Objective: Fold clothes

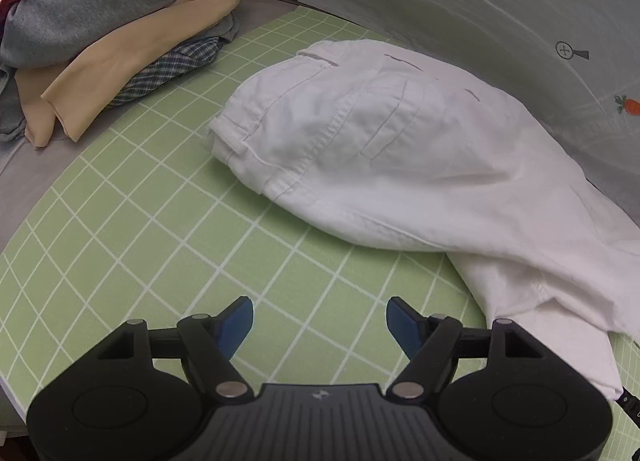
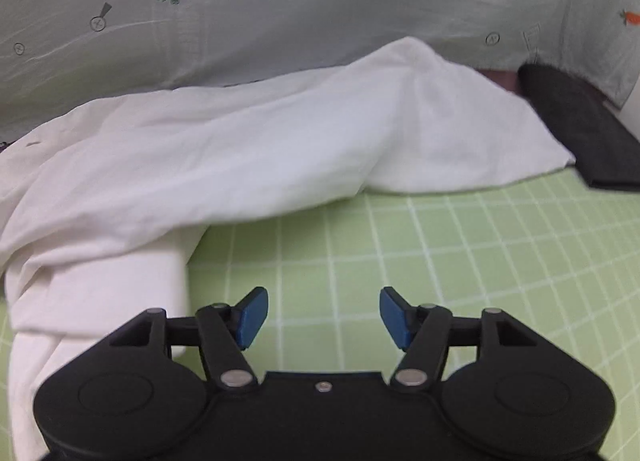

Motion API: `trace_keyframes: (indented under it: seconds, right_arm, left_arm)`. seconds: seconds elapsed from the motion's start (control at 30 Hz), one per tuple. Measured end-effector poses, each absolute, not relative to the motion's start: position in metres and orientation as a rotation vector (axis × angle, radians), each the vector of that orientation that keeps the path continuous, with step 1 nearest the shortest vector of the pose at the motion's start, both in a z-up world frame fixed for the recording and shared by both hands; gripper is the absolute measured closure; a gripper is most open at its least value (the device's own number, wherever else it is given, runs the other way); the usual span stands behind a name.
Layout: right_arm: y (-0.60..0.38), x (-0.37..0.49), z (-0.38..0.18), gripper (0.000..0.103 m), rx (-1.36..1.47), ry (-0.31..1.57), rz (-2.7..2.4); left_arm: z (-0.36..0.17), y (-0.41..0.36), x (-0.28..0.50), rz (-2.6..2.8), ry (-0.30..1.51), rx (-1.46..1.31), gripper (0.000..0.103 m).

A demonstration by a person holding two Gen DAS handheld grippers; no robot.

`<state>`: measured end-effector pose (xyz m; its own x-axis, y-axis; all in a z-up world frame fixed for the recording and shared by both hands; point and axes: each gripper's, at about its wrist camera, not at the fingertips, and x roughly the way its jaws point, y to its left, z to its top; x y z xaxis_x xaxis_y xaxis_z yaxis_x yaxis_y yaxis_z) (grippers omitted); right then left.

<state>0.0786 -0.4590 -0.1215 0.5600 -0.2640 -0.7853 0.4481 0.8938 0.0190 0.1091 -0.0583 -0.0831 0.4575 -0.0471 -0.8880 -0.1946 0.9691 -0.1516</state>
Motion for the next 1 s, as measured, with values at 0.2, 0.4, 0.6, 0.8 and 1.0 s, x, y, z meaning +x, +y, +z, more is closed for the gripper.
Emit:
trace_keyframes:
  seconds: [0.2, 0.4, 0.6, 0.8, 1.0]
  right_arm:
    - [-0.415, 0.043, -0.12, 0.039, 0.277, 0.869, -0.345]
    - [-0.375, 0.033, -0.122, 0.035, 0.315, 0.861, -0.239]
    - [-0.34, 0.04, -0.139, 0.043, 0.206, 0.92, -0.2]
    - [-0.354, 0.029, -0.135, 0.093, 0.245, 0.888, -0.194]
    - [-0.409, 0.003, -0.092, 0.095, 0.175, 0.745, -0.419]
  left_arm:
    - [-0.087, -0.045, 0.071, 0.057, 1.123, -0.236, 0.026]
    - [-0.087, -0.03, 0.044, 0.043, 1.138, -0.218, 0.026]
    - [-0.082, -0.019, 0.028, 0.044, 1.128, -0.211, 0.026]
    - [-0.077, -0.022, 0.025, 0.041, 1.11, -0.223, 0.026]
    - [-0.074, -0.032, 0.033, 0.049, 1.09, -0.249, 0.026]
